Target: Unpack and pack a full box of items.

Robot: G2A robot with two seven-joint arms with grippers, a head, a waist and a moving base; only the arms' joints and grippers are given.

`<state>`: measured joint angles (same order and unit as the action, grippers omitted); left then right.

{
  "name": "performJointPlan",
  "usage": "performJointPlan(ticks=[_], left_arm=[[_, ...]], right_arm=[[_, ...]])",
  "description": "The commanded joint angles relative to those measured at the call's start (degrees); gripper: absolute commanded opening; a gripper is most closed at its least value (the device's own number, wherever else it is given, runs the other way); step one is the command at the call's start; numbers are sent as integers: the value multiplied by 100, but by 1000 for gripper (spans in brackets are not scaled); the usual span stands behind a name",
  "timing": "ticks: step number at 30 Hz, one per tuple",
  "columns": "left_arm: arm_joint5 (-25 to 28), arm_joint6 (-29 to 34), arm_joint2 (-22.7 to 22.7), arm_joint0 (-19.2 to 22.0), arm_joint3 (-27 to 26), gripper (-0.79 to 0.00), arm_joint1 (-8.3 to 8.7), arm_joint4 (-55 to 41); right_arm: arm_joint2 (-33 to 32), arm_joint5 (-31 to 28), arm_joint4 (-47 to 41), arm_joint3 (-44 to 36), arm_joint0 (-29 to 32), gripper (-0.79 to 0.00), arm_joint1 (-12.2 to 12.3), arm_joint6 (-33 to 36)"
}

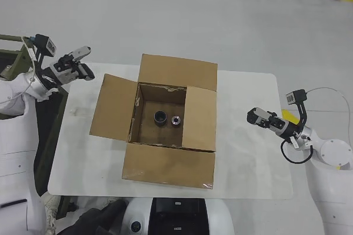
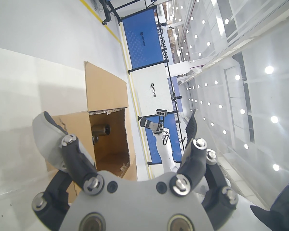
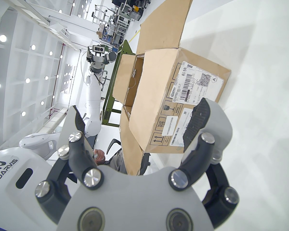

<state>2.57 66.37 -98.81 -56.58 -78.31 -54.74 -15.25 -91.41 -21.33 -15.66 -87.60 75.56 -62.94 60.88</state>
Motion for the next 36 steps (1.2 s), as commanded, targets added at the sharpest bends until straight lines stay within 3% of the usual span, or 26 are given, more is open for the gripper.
performJointPlan(ticks=[1, 12, 20, 27, 36], left_arm=[[120, -22, 137, 76, 163, 0, 6, 180], [512, -136, 1054, 466, 781, 0, -49, 639], [461, 226, 1240, 597, 918, 0, -46, 287], [394, 759, 1002, 465, 690, 0, 25, -339], [235, 952, 1174, 369, 148, 0, 10, -1053]], right_arm=[[0, 0, 0, 0, 0, 0, 0, 0], [0, 0, 0, 0, 0, 0, 0, 0], [0, 0, 0, 0, 0, 0, 0, 0], [0, 0, 0, 0, 0, 0, 0, 0], [0, 0, 0, 0, 0, 0, 0, 0]])
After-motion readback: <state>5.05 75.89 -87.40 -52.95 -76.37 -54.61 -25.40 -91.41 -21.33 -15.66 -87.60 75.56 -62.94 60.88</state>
